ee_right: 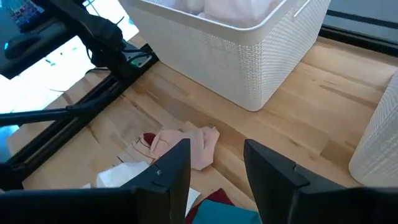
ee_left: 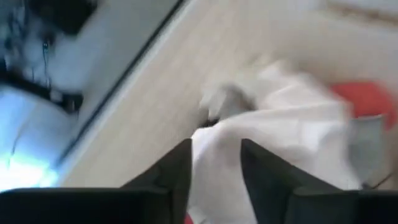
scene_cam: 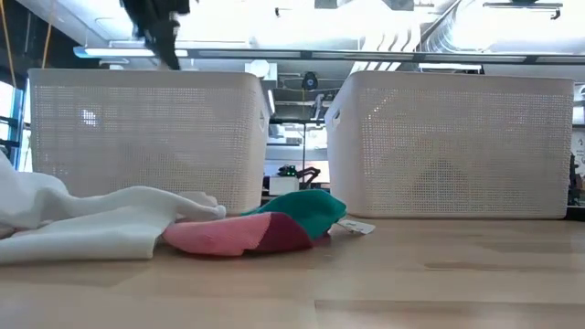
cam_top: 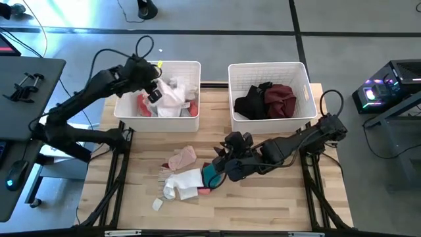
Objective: Sort clothes
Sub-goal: Put the light pink underwear into the left white laundry bin, then put the blue sock into the left white laundry bin
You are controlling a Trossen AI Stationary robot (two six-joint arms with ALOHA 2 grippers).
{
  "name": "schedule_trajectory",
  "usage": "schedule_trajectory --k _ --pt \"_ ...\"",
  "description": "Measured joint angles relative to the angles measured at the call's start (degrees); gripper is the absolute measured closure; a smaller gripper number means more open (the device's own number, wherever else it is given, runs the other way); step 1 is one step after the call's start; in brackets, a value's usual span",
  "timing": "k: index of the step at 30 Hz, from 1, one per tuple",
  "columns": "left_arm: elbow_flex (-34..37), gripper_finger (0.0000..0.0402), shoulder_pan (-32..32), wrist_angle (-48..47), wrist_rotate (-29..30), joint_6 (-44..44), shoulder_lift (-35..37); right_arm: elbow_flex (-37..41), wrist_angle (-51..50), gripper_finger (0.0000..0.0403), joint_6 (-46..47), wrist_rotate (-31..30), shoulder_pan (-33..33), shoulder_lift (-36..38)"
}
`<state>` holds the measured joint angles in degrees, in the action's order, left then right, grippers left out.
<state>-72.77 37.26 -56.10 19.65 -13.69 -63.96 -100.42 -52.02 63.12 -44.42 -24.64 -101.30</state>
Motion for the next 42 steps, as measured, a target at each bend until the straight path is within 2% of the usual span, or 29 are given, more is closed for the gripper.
schedule_trajectory --k 3,7,9,13,16,20,24,26,30,35,37,42 --pt "2.84 0.024 3.41 0.43 -3.16 2.81 -0.31 0.0 0.73 0.0265 1.33 -0.01 0.0 -0.24" --pt "3.43 0.0208 5.54 -0.46 -20.07 7.74 0.98 0.0 2.84 0.0265 -0.56 1.66 -0.24 -2.01" --pt "3.41 0.0203 5.37 -0.35 -26.18 9.82 2.8 0.0 3.86 0.0265 -4.92 6.84 -0.26 -3.55" --pt "3.41 0.0206 3.34 -0.48 -30.65 13.22 7.16 0.0 3.84 0.0265 -12.74 18.65 -0.09 -8.59" --pt "3.41 0.0211 1.3 -0.48 -32.29 16.43 11.13 0.02 3.69 0.0265 -15.55 24.05 0.31 -12.74" --pt "3.39 0.0213 -1.84 -0.48 -33.63 20.24 15.36 0.02 2.98 0.0265 -17.7 28.22 1.13 -18.47" --pt "3.39 0.0214 -3.98 -0.5 -33.58 22.52 18.55 0.04 4.32 0.0265 -25.77 37.59 1.79 -23.37" --pt "3.39 0.0214 -4.56 -0.5 -33.56 22.66 19.5 0.04 4.67 0.0265 -27.9 39.76 1.98 -25.62" --pt "3.36 0.0214 -5.21 -0.63 -33.54 22.68 20.3 0.04 5.76 0.0279 -25.75 40.12 2.8 -28.34" --pt "3.36 0.0214 -6.27 -0.71 -33.43 21.69 20.43 -0.38 6.59 0.0369 -20.88 39.95 3.78 -27.89" --pt "3.36 0.0214 -6.74 -0.69 -33.39 20.97 20.43 -1.82 5.19 0.0393 -20.94 39.67 3.83 -26.76" --pt "3.36 0.0214 -8.28 -0.59 -33.39 19.6 20.28 -8.41 -2.58 0.0386 -19.56 33.97 3.19 -23.2"
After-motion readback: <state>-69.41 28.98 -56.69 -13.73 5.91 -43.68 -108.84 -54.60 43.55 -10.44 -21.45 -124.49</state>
